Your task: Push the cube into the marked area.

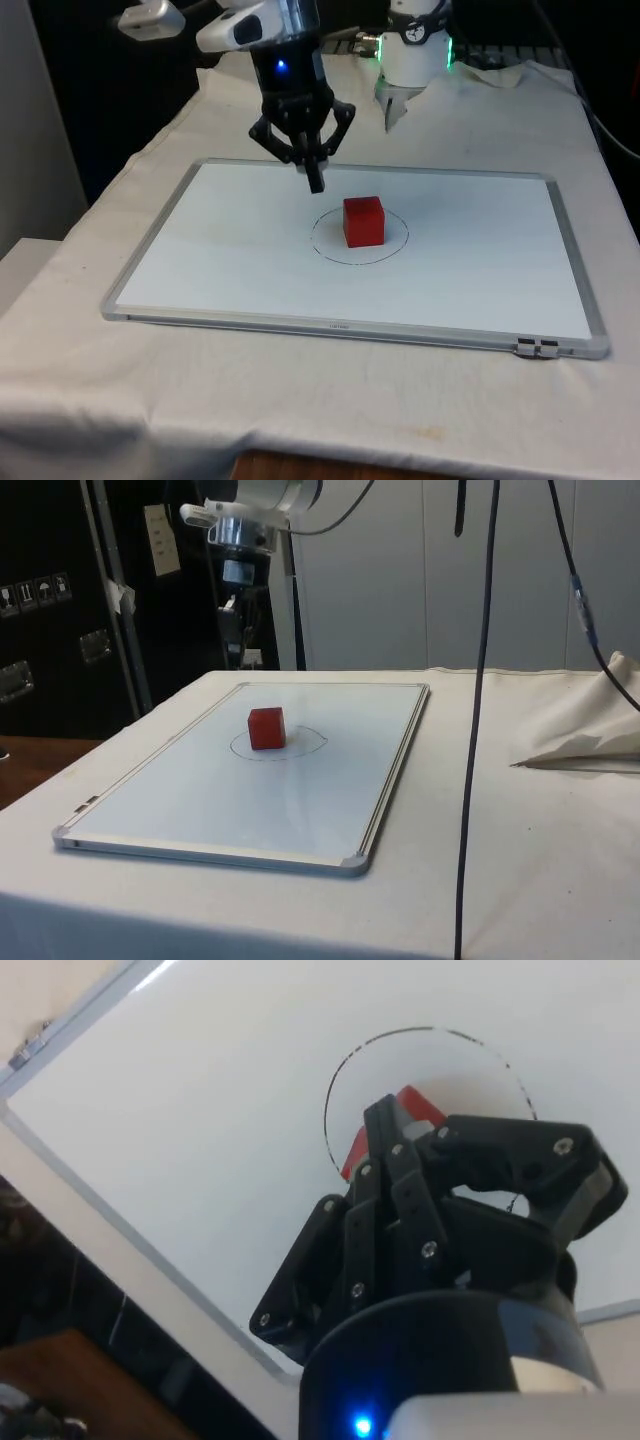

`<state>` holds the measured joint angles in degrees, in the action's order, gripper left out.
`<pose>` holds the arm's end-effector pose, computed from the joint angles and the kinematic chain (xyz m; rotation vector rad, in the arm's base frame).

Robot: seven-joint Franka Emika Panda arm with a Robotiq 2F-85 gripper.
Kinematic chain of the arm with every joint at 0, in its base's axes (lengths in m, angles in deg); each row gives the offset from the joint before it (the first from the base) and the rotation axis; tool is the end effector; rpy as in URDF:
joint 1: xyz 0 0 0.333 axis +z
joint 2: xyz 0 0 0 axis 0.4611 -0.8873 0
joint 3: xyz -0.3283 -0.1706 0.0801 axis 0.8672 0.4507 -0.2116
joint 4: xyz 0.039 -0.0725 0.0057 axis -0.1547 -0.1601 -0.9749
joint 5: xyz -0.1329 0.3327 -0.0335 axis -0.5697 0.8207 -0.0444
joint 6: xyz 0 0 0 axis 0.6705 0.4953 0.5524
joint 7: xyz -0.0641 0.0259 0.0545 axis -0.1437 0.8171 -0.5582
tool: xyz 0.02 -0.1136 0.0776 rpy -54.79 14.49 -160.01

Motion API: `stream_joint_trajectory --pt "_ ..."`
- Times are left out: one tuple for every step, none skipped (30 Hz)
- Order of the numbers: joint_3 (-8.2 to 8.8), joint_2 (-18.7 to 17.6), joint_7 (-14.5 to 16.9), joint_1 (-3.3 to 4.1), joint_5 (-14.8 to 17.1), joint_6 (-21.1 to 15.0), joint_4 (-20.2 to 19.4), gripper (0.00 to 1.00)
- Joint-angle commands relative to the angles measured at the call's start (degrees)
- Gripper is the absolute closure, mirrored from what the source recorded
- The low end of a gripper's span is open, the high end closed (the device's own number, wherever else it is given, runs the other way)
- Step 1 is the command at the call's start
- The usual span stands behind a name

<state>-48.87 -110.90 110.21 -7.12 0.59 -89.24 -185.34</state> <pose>0.6596 -0.0996 0.3301 -2.9157 -0.1255 -0.2669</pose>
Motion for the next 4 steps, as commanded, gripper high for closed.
stream_joint_trajectory --pt "0.4 -0.1 -0.4 0.63 -0.4 -1.9 -0.5 1.0" --pt "0.17 0.1 -0.6 0.97 -0.3 -3.0 -0.8 1.0" --pt "0.0 0.1 -0.6 1.09 -0.3 -3.4 -0.9 1.0" --pt "-0.29 0.0 0.0 0.29 0.0 -2.2 -0.5 1.0"
